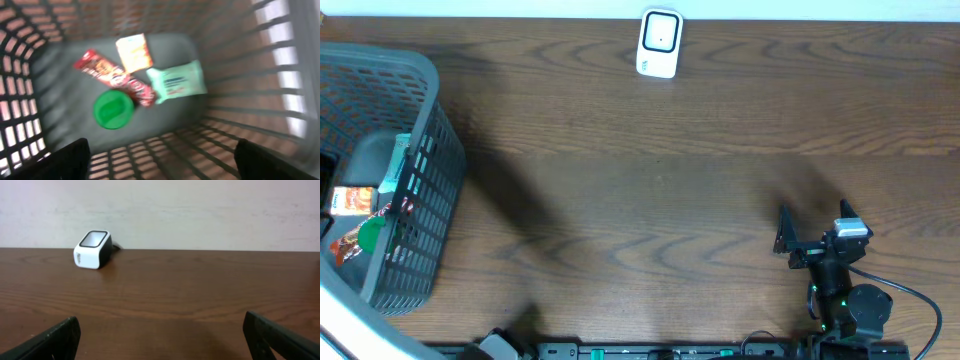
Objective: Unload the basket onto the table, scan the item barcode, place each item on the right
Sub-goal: 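Grasp the green-lidded jar with the left gripper and lift it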
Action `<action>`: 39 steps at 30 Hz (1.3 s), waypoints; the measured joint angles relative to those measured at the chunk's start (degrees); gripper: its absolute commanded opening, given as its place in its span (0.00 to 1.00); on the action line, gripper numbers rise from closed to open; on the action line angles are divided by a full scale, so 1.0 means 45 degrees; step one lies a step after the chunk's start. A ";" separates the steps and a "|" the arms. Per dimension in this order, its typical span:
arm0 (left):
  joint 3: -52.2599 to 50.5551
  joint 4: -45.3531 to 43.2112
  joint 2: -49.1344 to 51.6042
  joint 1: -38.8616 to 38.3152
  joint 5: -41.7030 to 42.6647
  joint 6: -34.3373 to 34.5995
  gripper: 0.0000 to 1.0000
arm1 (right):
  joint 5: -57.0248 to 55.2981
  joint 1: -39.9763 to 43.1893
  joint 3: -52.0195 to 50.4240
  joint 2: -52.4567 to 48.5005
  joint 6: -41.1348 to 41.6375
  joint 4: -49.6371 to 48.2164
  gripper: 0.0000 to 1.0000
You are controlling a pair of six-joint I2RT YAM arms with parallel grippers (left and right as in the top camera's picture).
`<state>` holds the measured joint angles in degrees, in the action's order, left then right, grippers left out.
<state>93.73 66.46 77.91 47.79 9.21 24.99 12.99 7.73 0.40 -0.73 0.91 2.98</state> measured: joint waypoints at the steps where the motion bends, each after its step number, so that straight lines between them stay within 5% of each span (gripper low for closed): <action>1: -0.0165 0.0019 0.0461 0.0000 -0.0180 -0.0044 0.94 | 0.0000 0.0000 0.0000 0.0000 0.0000 0.0000 0.99; 13: -0.1715 0.0117 0.4833 0.0000 -0.1350 -0.0330 0.98 | 0.0000 0.0000 0.0000 0.0000 0.0000 0.0000 0.99; 39: -0.5746 -0.3672 0.4959 0.0000 -0.2050 -0.0384 0.98 | 0.0000 0.0000 0.0000 0.0000 0.0000 0.0005 0.99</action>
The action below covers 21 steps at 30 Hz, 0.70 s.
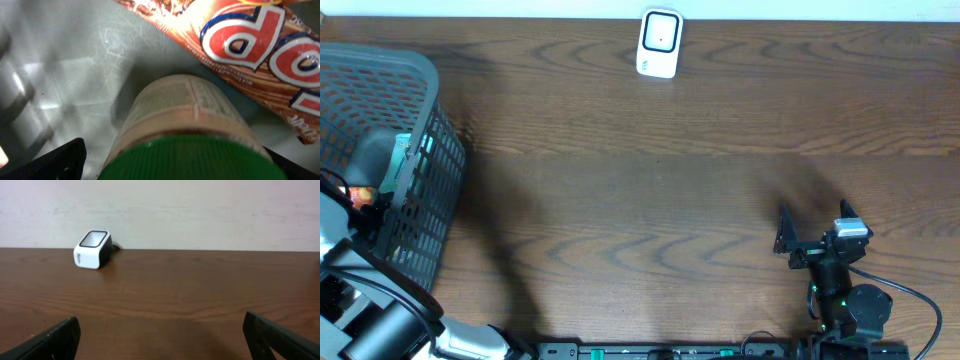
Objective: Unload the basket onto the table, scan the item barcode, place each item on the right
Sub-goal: 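Grasp the green-lidded jar with the left gripper and lift it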
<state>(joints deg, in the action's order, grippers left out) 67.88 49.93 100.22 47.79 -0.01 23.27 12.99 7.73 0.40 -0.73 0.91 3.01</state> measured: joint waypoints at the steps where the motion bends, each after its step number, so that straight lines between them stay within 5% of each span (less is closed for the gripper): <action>1: 0.0000 -0.0073 0.0049 0.0000 0.0000 0.0000 0.98 | 0.0000 0.0005 0.0000 0.0000 0.0000 -0.0005 0.99; 6: 0.0010 -0.0277 0.0568 0.0000 0.0112 -0.0058 0.98 | 0.0000 0.0000 0.0000 0.0000 0.0000 0.0000 0.99; 15: 0.0019 -0.0495 0.0563 -0.0010 0.0185 -0.0199 0.62 | 0.0000 0.0000 0.0000 0.0000 0.0000 -0.0005 0.99; 21: 0.0495 0.0408 0.0738 -0.0010 0.0141 -0.0180 0.60 | 0.0000 0.0000 0.0000 0.0000 0.0000 -0.0005 0.99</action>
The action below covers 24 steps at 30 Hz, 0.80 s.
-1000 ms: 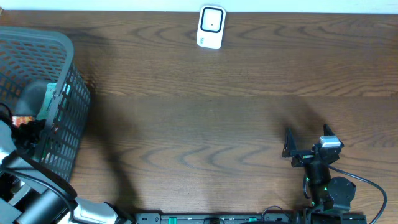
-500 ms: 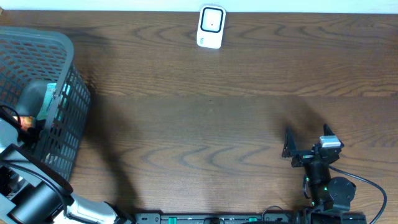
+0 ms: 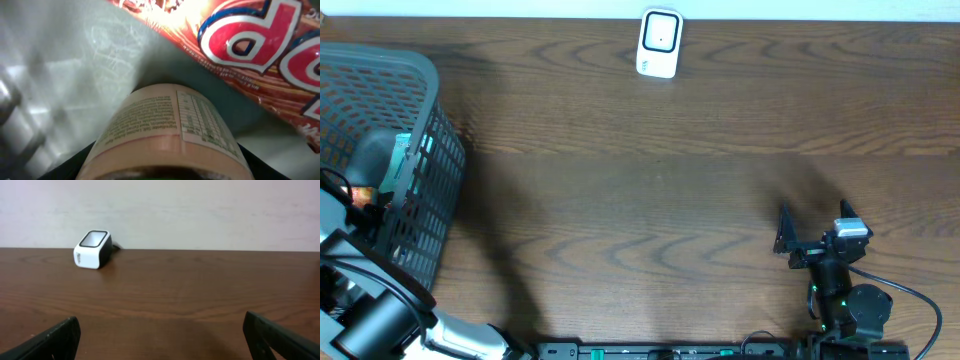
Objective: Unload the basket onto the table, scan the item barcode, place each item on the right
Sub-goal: 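Grasp the green-lidded jar with the left gripper and lift it, then carry the jar to the scanner and set it on the table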
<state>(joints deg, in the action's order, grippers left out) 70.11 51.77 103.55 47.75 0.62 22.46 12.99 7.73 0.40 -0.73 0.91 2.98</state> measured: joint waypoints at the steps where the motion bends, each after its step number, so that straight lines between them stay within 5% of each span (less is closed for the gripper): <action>1: 0.0194 0.0223 0.0044 0.0000 -0.0005 0.0000 0.60 | 0.0000 0.0000 0.0000 0.0000 0.0000 0.0005 0.99; 11: 0.3711 0.2453 -0.0869 0.0000 0.1035 0.0000 0.60 | 0.0000 0.0005 0.0000 0.0000 0.0000 0.0005 0.99; 19: 0.5620 0.2171 -0.4425 -0.0170 0.5061 0.0078 0.61 | 0.0000 0.0000 0.0000 0.0000 0.0000 0.0005 0.99; 24: 0.5697 0.1627 -0.6402 -0.1685 0.6999 0.0403 0.61 | 0.0000 0.0005 0.0000 0.0000 0.0000 0.0005 0.99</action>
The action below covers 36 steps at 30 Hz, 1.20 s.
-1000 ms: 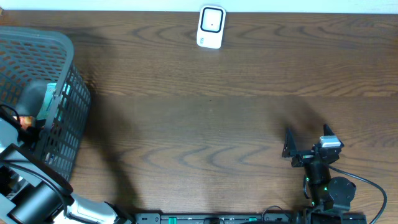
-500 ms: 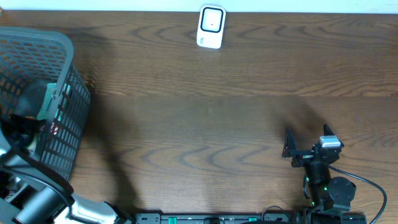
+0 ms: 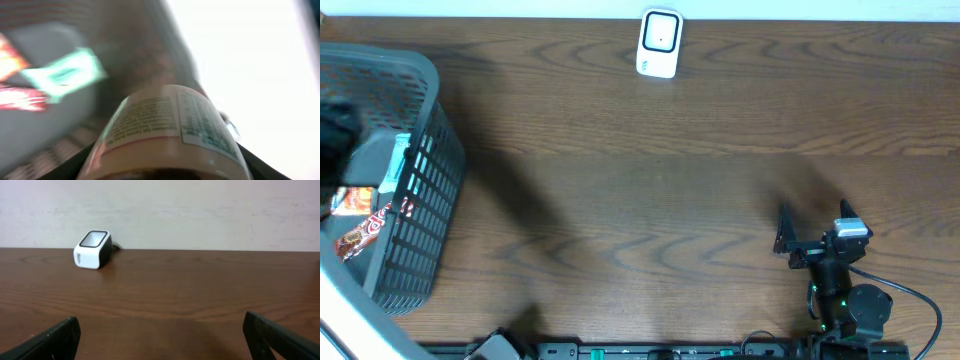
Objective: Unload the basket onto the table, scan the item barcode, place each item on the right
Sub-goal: 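Carry the jar to the scanner and set it on the table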
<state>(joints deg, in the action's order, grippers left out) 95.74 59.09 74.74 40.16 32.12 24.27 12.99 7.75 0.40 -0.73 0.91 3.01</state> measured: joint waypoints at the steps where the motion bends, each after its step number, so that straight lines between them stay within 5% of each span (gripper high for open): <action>1: 0.0000 -0.0092 -0.0267 -0.0602 0.0214 0.0044 0.61 | 0.0000 -0.0005 0.0000 0.0000 0.0000 0.0000 0.99; 6: 0.0005 -0.0238 -0.0690 -0.4114 0.0680 0.0248 0.61 | 0.0000 0.0000 0.0000 0.0000 0.0000 0.0000 0.99; 11: 0.0005 -0.0321 0.0486 -0.9000 -0.1035 0.0563 0.61 | 0.0000 0.0000 0.0000 0.0005 0.0000 0.0000 0.99; 16: 0.0005 -0.0374 0.2599 -1.1939 -0.2710 0.0952 0.61 | 0.0000 -0.0005 0.0000 0.0005 0.0000 -0.0005 0.99; 30: 0.0000 -0.1326 0.9102 -1.5018 -0.4279 0.2764 0.61 | -0.0005 -0.0005 0.0000 0.0005 0.0005 0.0000 0.99; 36: 0.0000 -0.1681 1.0637 -1.5737 -0.4741 0.5523 0.61 | 0.0000 -0.0005 0.0000 0.0005 0.0005 -0.0005 0.99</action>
<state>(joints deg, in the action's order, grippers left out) 95.74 51.53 122.61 -30.65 10.79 49.12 12.99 7.73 0.40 -0.71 0.93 2.98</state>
